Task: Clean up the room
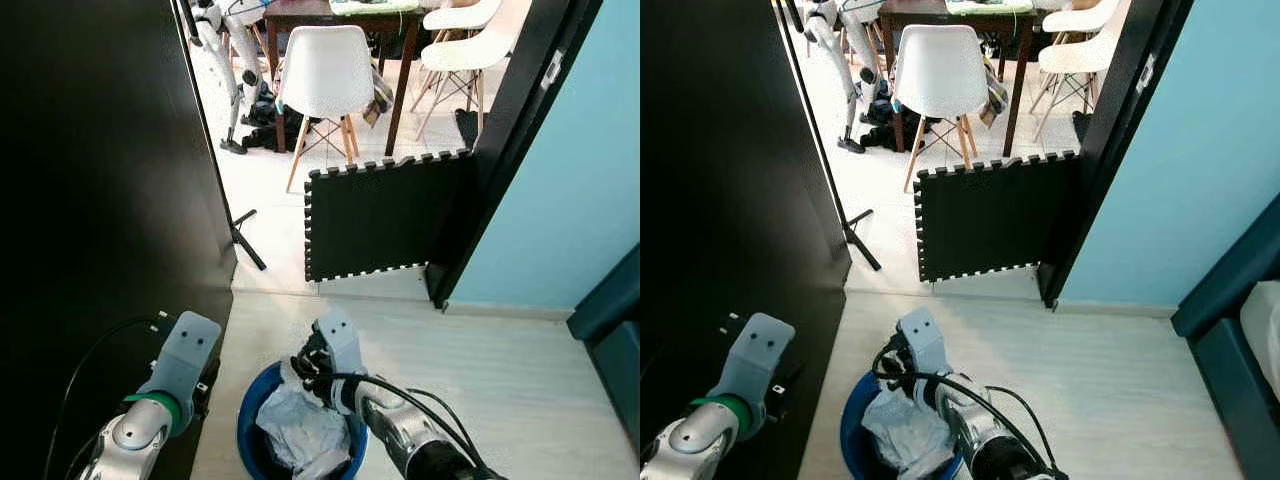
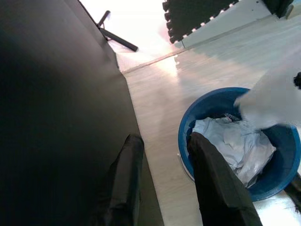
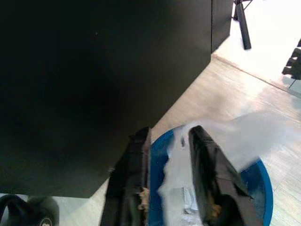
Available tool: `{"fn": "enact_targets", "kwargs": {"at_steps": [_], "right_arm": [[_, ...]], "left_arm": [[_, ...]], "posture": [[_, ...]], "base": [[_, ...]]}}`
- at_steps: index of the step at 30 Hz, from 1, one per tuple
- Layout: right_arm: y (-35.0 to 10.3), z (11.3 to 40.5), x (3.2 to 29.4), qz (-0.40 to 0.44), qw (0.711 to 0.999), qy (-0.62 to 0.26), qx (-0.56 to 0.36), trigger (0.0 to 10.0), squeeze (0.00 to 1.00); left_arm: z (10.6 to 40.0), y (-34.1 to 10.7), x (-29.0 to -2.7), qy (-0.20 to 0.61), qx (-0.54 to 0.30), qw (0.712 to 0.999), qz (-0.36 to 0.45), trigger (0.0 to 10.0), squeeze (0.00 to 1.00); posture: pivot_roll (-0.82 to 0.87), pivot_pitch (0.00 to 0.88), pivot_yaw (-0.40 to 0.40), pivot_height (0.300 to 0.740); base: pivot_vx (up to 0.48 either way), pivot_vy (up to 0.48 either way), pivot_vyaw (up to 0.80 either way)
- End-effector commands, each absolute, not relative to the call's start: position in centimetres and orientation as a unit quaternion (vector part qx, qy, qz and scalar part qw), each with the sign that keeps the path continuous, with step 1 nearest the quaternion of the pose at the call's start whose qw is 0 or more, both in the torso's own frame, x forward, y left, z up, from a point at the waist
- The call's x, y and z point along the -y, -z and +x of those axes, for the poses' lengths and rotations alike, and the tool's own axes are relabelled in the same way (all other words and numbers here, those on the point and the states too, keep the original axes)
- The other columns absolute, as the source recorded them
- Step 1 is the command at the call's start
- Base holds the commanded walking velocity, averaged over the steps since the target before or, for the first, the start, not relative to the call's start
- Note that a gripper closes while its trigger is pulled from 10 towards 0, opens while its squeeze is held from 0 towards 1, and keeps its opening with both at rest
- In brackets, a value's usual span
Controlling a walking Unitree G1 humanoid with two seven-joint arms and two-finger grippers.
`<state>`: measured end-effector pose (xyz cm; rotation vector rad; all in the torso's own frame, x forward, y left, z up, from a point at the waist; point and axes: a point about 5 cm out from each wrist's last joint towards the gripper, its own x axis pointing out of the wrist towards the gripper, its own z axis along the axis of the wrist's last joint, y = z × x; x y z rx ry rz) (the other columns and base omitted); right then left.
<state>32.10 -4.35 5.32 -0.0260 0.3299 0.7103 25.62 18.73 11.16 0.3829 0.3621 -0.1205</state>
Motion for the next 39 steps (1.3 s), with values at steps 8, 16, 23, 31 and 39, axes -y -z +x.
{"fn": "enact_targets", "kwargs": {"at_steps": [8,16,23,31,39], "right_arm": [[-4.8,32.1,5.0,-0.014,0.926,-0.339,-0.163,10.0,0.97],[-5.5,32.4,6.3,0.004,0.939,-0.320,-0.122,10.0,0.00],[-7.3,30.9,9.2,0.042,0.971,-0.236,-0.007,10.0,0.00],[-8.5,29.7,10.2,0.046,0.978,-0.199,0.033,10.0,0.00],[-9.5,30.4,9.9,0.047,0.979,-0.194,0.042,10.0,0.00]], "left_arm": [[25.8,-11.0,-18.1,0.067,-0.192,0.960,0.191,10.0,0.00],[26.8,-11.0,-16.9,0.065,-0.168,0.966,0.185,10.0,0.00],[27.6,-9.9,-16.0,0.067,-0.157,0.969,0.177,10.0,0.00],[29.2,-10.5,-14.5,0.052,-0.140,0.980,0.129,10.0,0.00],[29.6,-10.9,-13.9,0.051,-0.122,0.984,0.116,10.0,0.00]], "posture": [[0.05,0.175,0.068,0.714],[0.02,0.153,0.066,0.714],[-0.06,0.132,0.083,0.714],[-0.10,0.113,0.076,0.714],[-0.09,0.102,0.066,0.714]], "base": [[0.000,0.000,0.00],[0.000,0.000,0.00],[0.000,0.000,0.00],[0.000,0.000,0.00],[-0.105,0.000,0.00]]}}
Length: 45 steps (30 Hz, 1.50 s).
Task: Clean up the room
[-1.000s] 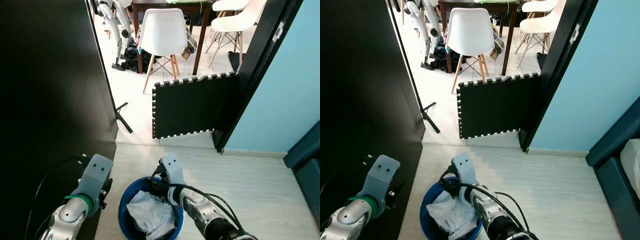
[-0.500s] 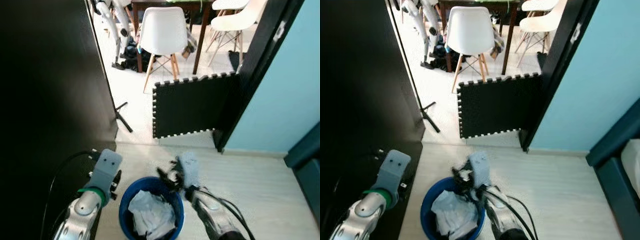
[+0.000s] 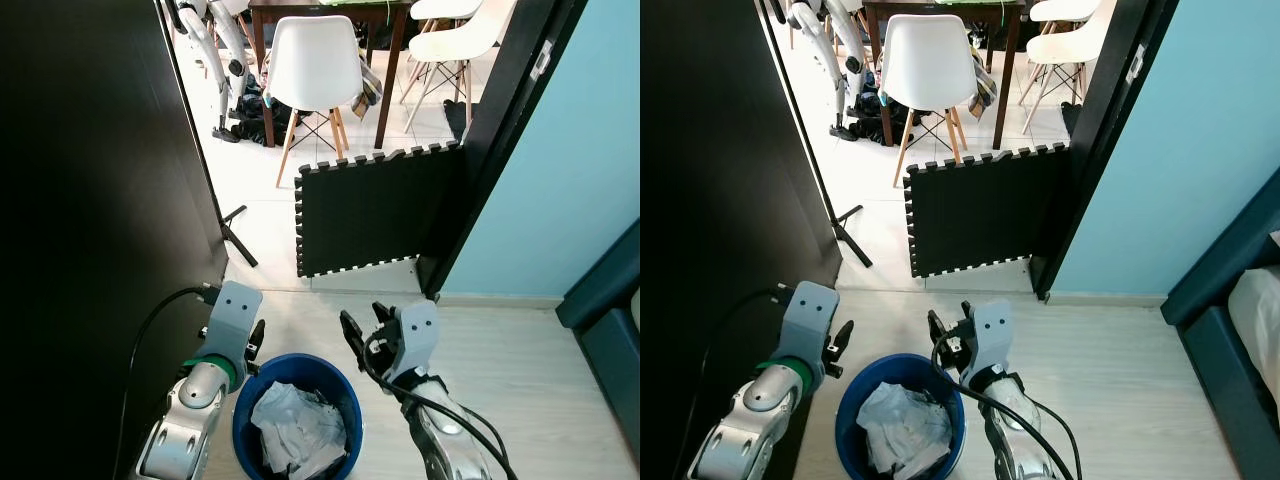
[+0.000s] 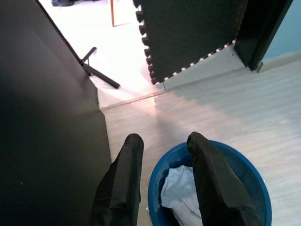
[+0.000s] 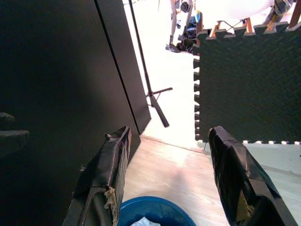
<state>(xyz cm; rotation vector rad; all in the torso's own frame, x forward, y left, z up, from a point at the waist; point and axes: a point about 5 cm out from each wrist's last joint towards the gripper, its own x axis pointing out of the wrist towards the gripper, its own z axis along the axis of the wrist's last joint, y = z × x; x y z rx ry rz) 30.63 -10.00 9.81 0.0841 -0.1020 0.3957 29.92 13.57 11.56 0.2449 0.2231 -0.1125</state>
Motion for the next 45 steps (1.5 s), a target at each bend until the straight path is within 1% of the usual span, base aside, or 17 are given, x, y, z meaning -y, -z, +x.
{"fn": "enact_targets", "kwargs": {"at_steps": [1,15,22,25,28,45], "right_arm": [[-9.73,30.31,9.84,0.048,0.979,-0.193,0.041,10.0,0.00],[-9.63,29.88,9.78,0.049,0.980,-0.191,0.030,10.0,0.00],[-9.50,30.04,10.17,0.041,0.982,-0.181,0.022,10.0,0.00],[-9.40,30.18,10.32,0.037,0.984,-0.175,0.014,10.0,0.00],[-9.15,30.28,10.57,0.035,0.986,-0.166,0.002,10.0,0.00],[-9.14,30.29,10.71,0.037,0.987,-0.157,-0.003,10.0,0.00]], "left_arm": [[29.59,-10.87,-13.86,0.051,-0.120,0.985,0.114,10.0,0.00],[29.68,-10.73,-13.75,0.049,-0.117,0.986,0.110,10.0,0.00],[29.89,-10.75,-13.86,0.050,-0.115,0.986,0.113,10.0,0.00],[30.01,-10.79,-14.00,0.045,-0.115,0.986,0.112,10.0,0.00],[30.07,-10.77,-13.99,0.048,-0.116,0.986,0.114,10.0,0.00],[30.05,-11.19,-13.21,0.079,-0.098,0.987,0.098,10.0,0.00]], "posture": [[-0.09,0.101,0.064,0.714],[-0.09,0.094,0.065,0.714],[-0.10,0.090,0.068,0.714],[-0.10,0.087,0.068,0.714],[-0.10,0.084,0.069,0.714],[-0.10,0.089,0.078,0.714]], "base": [[-0.319,0.000,0.00],[-0.354,0.000,0.00],[-0.373,0.000,0.00],[-0.081,0.000,0.00],[0.000,0.000,-0.80],[0.000,0.000,-0.80]]}}
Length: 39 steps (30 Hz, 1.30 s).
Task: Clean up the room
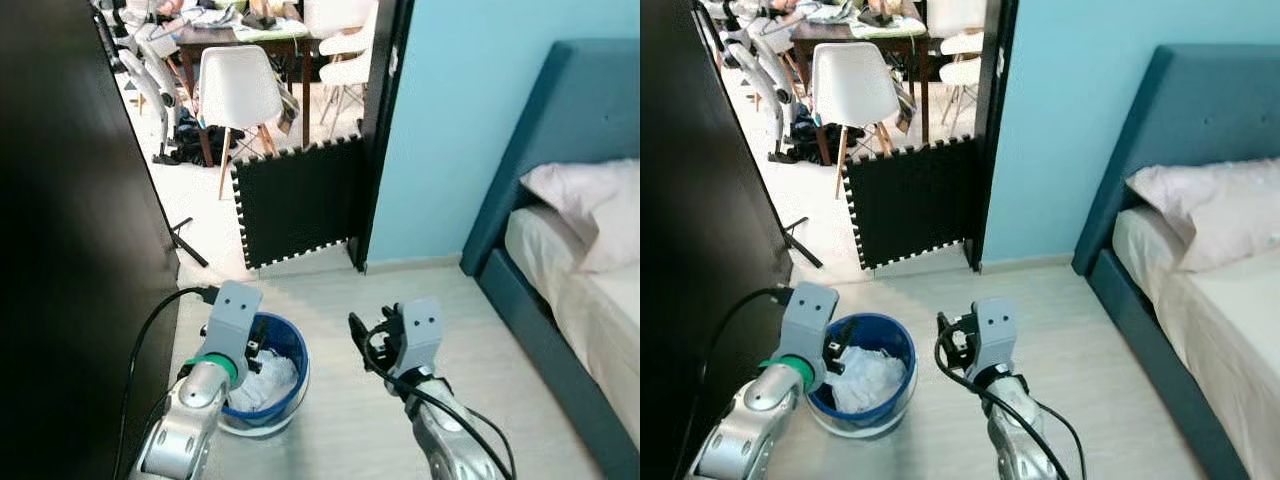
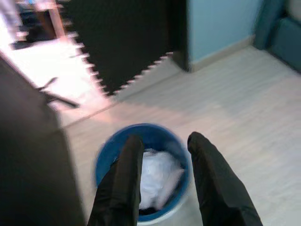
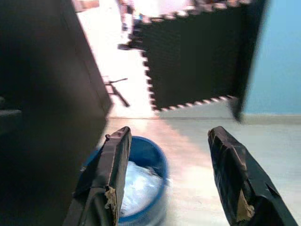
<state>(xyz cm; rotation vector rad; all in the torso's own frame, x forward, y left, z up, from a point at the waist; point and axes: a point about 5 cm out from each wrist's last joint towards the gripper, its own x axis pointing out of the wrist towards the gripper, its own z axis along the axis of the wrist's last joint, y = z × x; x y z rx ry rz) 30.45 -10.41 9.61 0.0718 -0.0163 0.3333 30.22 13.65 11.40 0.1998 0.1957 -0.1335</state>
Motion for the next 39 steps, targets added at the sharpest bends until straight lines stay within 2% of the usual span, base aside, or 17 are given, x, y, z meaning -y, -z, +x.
{"fn": "enact_targets", "kwargs": {"at_steps": [1,22,30,39], "right_arm": [[-9.1,30.3,10.7,0.037,0.987,-0.157,-0.003,10.0,0.00],[-9.3,30.2,10.6,0.049,0.987,-0.156,0.004,10.0,0.00],[-7.4,29.4,9.5,0.058,0.977,-0.207,-0.013,10.0,0.00],[-7.9,29.6,8.8,0.062,0.973,-0.221,-0.003,10.0,0.00]], "left_arm": [[30.1,-11.2,-13.2,0.079,-0.098,0.987,0.098,10.0,0.00],[30.0,-12.1,-12.9,0.107,-0.060,0.989,0.079,10.0,0.00],[29.5,-9.3,-15.7,0.086,-0.070,0.983,0.143,10.0,0.00],[29.4,-9.8,-14.7,0.100,-0.050,0.983,0.143,10.0,0.00]], "posture": [[-0.10,0.089,0.078,0.714],[-0.10,0.088,0.086,0.714],[-0.09,0.076,0.082,0.714],[-0.09,0.074,0.077,0.714]], "base": [[0.000,0.000,-0.80],[0.000,0.000,-0.80],[0.000,0.000,-0.80],[0.000,0.000,-0.80]]}}
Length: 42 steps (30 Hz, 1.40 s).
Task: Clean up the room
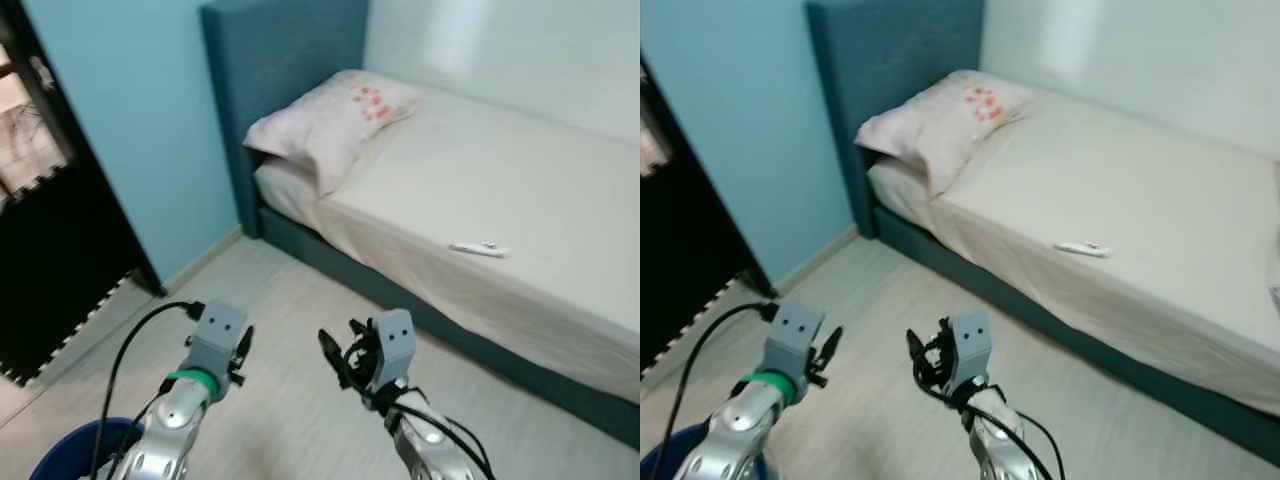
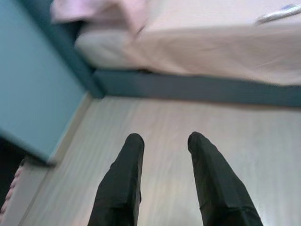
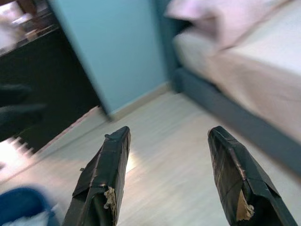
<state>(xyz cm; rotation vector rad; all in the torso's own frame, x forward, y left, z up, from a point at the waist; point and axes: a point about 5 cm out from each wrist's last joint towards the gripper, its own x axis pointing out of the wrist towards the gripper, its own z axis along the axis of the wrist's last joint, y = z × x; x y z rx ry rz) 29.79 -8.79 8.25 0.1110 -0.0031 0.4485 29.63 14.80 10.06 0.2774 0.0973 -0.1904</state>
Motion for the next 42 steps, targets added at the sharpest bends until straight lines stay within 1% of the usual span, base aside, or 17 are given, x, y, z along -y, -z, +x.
{"fn": "enact_targets", "kwargs": {"at_steps": [1,8,19,24,42], "right_arm": [[-7.9,29.6,8.8,0.062,0.973,-0.221,-0.003,10.0,0.00],[-8.1,29.7,9.1,0.062,0.973,-0.222,0.006,10.0,0.00],[-8.1,29.8,9.2,0.066,0.973,-0.223,0.009,10.0,0.00],[-8.2,29.8,9.3,0.068,0.973,-0.221,0.010,10.0,0.00],[-8.0,29.9,9.2,0.067,0.973,-0.223,0.009,10.0,0.00]], "left_arm": [[29.4,-9.8,-14.7,0.100,-0.050,0.983,0.143,10.0,0.00],[29.9,-10.4,-13.7,0.114,-0.029,0.984,0.134,10.0,0.00],[30.3,-11.0,-13.2,0.120,-0.013,0.985,0.125,10.0,0.00],[30.3,-11.1,-13.1,0.123,-0.007,0.985,0.122,10.0,0.00],[30.5,-11.2,-13.0,0.128,-0.001,0.984,0.124,10.0,0.00]], "posture": [[-0.09,0.074,0.077,0.714],[-0.09,0.073,0.078,0.714],[-0.10,0.074,0.078,0.714],[-0.10,0.070,0.078,0.714],[-0.10,0.061,0.080,0.714]], "base": [[0.000,0.000,-0.80],[0.000,0.000,-0.80],[0.000,0.000,-0.80],[0.356,0.000,-0.80],[0.468,0.000,-0.80]]}}
